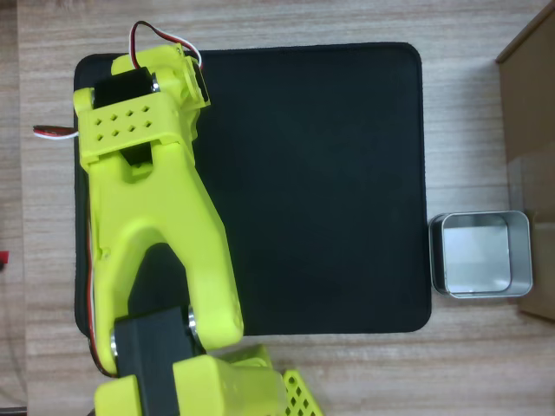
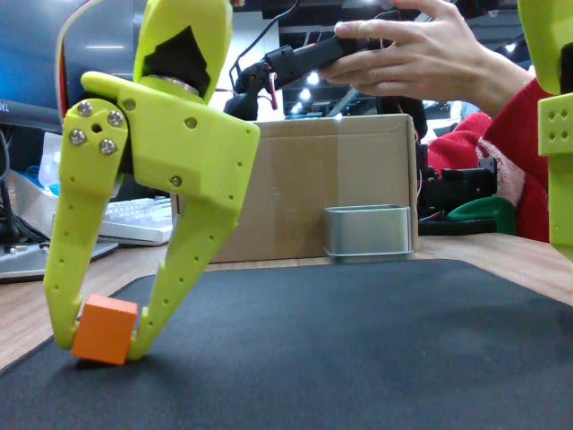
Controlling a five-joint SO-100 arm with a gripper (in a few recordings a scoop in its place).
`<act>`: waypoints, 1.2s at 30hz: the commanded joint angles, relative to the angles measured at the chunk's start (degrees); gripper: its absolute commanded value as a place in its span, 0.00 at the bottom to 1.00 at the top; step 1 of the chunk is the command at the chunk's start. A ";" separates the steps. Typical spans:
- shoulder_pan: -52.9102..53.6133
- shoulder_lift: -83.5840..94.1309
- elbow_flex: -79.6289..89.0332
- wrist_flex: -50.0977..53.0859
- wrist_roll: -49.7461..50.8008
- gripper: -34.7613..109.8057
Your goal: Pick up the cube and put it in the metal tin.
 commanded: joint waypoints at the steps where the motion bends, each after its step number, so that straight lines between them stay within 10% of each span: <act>1: 0.53 1.14 0.70 -0.09 0.70 0.30; 36: 26.81 62.40 23.91 1.49 -10.99 0.24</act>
